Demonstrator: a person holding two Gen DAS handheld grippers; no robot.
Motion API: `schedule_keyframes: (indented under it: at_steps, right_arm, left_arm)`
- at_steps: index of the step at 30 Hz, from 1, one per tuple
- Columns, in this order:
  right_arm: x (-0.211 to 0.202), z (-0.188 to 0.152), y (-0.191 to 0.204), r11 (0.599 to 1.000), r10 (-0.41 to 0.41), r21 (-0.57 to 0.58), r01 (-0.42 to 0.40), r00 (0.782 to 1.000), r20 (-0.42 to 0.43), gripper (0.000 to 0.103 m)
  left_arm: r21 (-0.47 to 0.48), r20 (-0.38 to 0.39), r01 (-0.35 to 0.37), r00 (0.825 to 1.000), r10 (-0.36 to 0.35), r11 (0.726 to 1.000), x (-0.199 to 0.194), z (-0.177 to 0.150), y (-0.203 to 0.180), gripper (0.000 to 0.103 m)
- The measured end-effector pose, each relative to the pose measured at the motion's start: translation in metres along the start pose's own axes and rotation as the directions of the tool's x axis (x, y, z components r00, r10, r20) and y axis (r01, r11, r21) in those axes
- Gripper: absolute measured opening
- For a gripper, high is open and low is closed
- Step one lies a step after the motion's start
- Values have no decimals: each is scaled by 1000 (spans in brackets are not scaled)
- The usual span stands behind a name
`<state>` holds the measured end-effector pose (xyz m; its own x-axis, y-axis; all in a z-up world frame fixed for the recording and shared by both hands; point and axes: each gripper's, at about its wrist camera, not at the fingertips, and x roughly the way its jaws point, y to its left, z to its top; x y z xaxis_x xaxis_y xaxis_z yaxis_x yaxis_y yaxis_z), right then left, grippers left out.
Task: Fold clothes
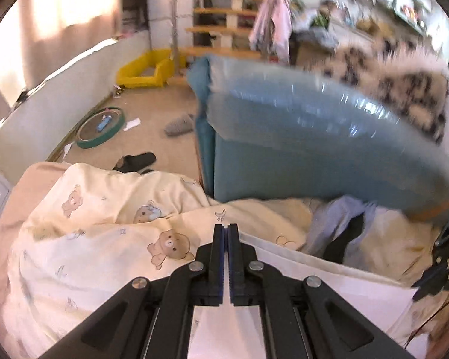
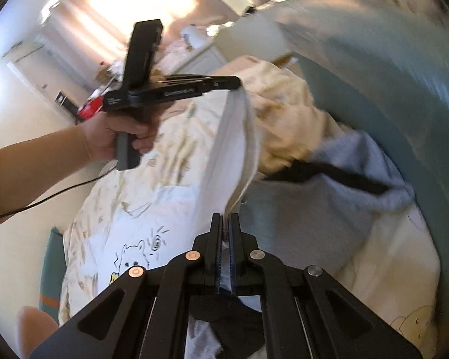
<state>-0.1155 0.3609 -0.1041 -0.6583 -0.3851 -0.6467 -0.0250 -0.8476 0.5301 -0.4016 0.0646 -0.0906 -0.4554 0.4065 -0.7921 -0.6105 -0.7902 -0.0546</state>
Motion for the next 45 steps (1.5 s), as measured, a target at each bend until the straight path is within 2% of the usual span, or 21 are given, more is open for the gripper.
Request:
schedule_keyframes:
  at_steps: [8,13,17,23,26,29,32,35,39,43,45]
  right_arm:
    - [8,12,71,987,28,-158,-30,999,-17,3]
    - [25,9,112,960,34,-274,-53,997,-73,3]
    - [43,-2,141,929,33,-361,-83,989,-142,3]
    - [86,-46,181,872,-5,-470,-135,959,-285,3]
    - [109,-80,196,843,-30,-512,-166,935,-354,3]
    - [137,-120,200,831,-44,-517,-205,902,-430,3]
    - [160,-153,203,799,-83,-560,-220,882,-464,3]
    - [181,-186,203,758,-142,-614,-218,865,-482,3]
    - [189,-207,201,727,-184,-652,-215,854,-487,3]
    - [199,-216,197,733,-199,-649,-204,848,-491,4]
    - [204,-215,189,766,-191,-611,-200,837,-513,9]
  left_arm:
    - [-69,69,-59,996,63,996,-63,-34,15,1]
    - [-121,93,-94,990,106,988,-99,-65,30,1]
    - [-148,72,-125,988,136,981,-125,-105,39,1]
    - [-143,13,-200,979,204,969,-148,-189,37,1]
    - [-161,-15,-215,976,216,963,-154,-241,27,1]
    - [-173,-64,-229,973,221,958,-149,-289,19,1]
    - [-190,-109,-239,969,221,952,-143,-333,11,1]
    - [-208,-125,-238,969,215,949,-140,-359,3,1]
    - [-234,-159,-240,965,206,942,-137,-383,0,1]
    - [-261,-198,-245,960,197,934,-134,-402,-1,2]
    - [-274,-218,-248,957,191,929,-133,-412,-1,6]
